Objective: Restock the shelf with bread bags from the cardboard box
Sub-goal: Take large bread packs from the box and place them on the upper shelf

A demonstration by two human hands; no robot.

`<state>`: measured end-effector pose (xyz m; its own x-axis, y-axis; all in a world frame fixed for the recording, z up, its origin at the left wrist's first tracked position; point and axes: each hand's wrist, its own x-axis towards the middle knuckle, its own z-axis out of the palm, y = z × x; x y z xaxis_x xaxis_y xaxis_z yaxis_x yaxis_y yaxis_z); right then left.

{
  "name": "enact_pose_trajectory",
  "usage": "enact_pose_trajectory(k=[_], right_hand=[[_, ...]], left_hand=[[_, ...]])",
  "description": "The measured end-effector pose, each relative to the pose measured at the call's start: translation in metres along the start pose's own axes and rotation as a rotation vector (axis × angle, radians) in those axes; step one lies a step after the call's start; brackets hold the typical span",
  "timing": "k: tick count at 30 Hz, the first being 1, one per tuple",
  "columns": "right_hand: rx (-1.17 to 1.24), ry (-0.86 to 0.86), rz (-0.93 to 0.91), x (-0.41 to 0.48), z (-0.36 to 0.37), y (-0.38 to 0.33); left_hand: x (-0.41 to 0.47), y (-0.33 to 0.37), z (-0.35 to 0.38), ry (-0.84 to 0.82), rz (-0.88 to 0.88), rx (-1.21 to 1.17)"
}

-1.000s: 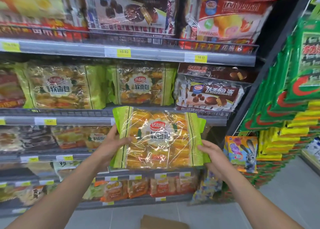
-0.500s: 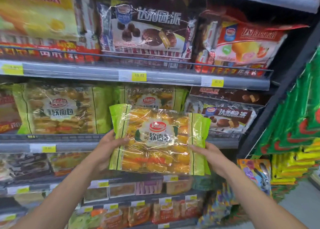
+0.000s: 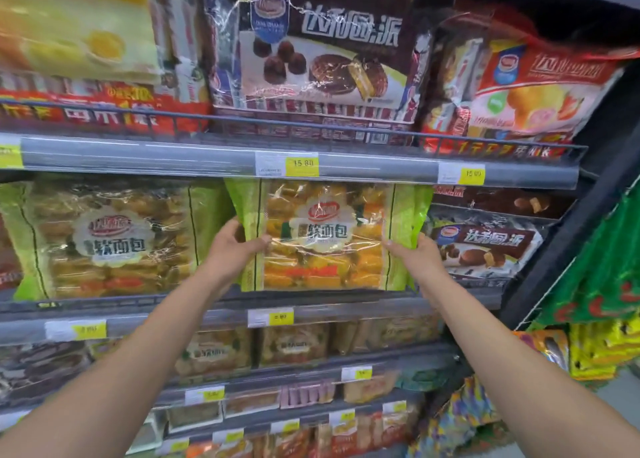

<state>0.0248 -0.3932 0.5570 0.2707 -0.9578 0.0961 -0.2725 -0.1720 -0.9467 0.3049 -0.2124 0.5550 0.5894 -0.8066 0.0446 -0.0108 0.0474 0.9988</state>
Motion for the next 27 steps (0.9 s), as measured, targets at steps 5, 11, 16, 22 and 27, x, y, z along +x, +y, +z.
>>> enact_pose_trajectory(k=[5, 11, 16, 22, 27], right_hand=[[-0.022, 0.08, 0.014, 0.02, 0.03, 0.001], [-0.117, 0.141, 0.094, 0.021, 0.054, 0.017], [-0.216, 0.174, 0.12, 0.015, 0.057, 0.029], [-0.237, 0.304, 0.017, -0.003, 0.057, 0.034], [-0.469, 0.22, -0.155, -0.024, 0.071, 0.04]], left_hand=[[0.027, -0.01, 0.008, 0.125, -0.067, 0.025], [0.026, -0.034, 0.01, 0.143, -0.118, 0.121], [0.015, -0.047, 0.006, 0.066, -0.006, 0.336], [-0.012, -0.061, 0.003, 0.165, 0.186, 0.49], [-0.014, -0.069, 0.006, 0.139, 0.471, 0.822]])
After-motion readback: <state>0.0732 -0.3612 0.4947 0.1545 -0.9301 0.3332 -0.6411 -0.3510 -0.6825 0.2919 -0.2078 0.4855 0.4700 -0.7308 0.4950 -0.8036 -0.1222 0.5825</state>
